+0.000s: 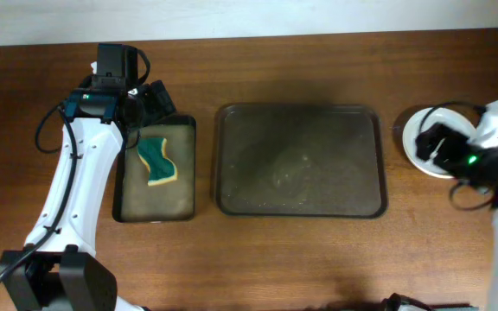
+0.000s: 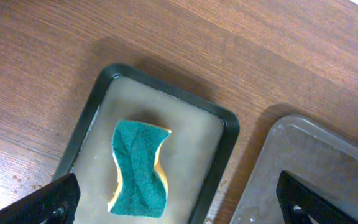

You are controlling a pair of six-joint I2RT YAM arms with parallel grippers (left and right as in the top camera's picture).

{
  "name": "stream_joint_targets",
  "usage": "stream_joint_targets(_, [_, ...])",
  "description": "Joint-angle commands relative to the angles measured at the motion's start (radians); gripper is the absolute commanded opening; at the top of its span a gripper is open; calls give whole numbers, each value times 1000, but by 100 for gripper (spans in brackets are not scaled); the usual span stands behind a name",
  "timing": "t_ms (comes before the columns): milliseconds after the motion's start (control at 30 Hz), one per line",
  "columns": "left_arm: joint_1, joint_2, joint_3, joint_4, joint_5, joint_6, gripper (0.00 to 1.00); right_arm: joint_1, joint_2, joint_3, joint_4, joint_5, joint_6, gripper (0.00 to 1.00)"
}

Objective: Clean dirty plates on tray and stack at the side
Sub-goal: 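Release the white plate and pull the right gripper back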

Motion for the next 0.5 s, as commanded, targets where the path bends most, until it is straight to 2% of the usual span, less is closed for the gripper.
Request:
stream_joint_targets(0, [2,3,2,2,10,16,99,70,-116,-88,6,8,-11,98])
stream_joint_targets(167, [2,3,2,2,10,16,99,97,-169,-162,3,6,-10,98])
stream_joint_targets(467, [2,3,2,2,10,16,99,96,-74,-171,5,-3,-10,98])
